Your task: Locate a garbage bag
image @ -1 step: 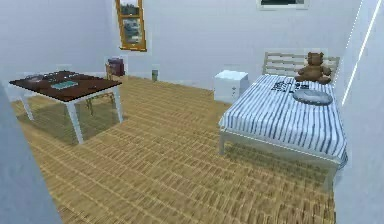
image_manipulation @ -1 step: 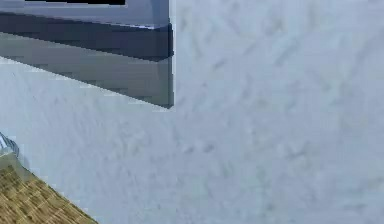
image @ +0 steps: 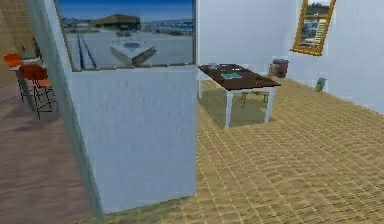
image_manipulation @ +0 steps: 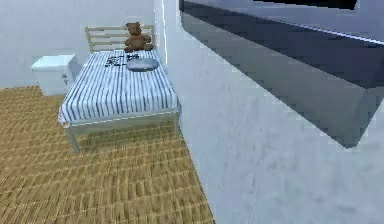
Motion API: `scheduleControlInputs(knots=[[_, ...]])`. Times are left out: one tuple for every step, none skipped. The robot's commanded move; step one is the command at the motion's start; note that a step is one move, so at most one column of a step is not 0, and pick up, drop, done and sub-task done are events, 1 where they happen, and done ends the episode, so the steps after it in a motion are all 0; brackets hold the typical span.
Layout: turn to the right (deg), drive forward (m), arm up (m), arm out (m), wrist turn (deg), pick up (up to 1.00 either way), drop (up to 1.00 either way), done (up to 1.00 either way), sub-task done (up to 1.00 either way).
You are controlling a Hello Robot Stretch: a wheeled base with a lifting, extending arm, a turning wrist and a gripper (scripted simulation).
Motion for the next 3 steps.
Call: scheduleControlInputs(knots=[[-15.0,0.0,0.0,0.0,0.0,0.0,0.0,0.0,0.0],[0.0,0.2,0.0,0.0,0.0,0.0,0.0,0.0,0.0],[-45.0,0.0,0.0,0.0,0.0,0.0,0.0,0.0,0.0]])
